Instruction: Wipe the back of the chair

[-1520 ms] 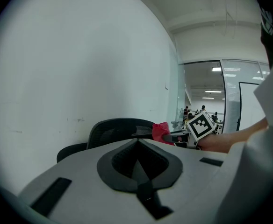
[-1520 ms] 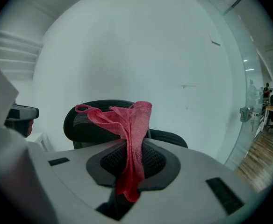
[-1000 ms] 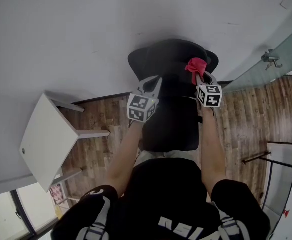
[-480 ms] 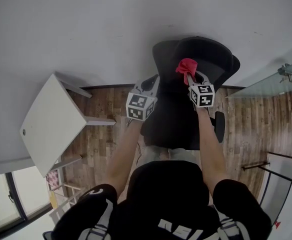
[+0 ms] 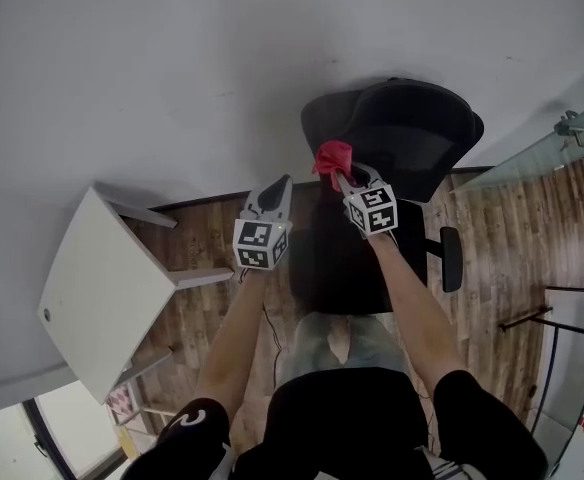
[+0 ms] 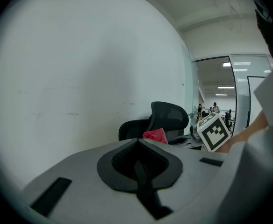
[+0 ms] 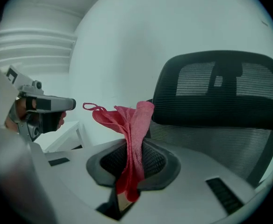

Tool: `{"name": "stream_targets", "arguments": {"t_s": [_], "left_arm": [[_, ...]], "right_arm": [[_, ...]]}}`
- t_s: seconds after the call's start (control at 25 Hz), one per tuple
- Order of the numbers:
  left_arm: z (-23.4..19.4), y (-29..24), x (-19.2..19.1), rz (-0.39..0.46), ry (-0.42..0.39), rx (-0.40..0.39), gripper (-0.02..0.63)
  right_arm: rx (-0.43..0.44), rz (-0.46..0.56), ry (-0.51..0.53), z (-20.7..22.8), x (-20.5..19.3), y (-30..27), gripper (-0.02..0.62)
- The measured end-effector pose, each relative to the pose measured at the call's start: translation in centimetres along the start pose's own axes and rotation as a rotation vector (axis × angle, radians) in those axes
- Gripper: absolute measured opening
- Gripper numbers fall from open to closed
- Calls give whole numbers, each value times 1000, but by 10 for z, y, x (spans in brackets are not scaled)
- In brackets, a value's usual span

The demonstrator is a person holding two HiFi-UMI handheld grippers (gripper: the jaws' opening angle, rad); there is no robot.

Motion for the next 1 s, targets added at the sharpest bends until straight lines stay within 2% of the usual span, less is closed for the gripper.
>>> {"name": "stream_targets", "arguments": {"t_s": [0.32,0.52,0.68,1.0], "left_arm": [[-24,-8,-44,-12,41,0,25],[-29,-11,-59,1,44,-3,25],[-33,-15,-68,13,57,23,25],[-36,-17,-85,23,53,79,23]], "right_arm": [[-13,12,-48,6,-23,-28,77],[-31,0,-25,6,-26,-51,77],[-7,-16,28,2,-34,-73,77],[-6,-6,59,12,-53,-95,77]]}}
Point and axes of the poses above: the fingertips, and each gripper's own axes: y backward along the fingers, z to its right, x out of its top, the point moved 3 cm from there along y, backward along the fingers, and after that the axes turned 2 degrees about -y, right-handed, at the moved point
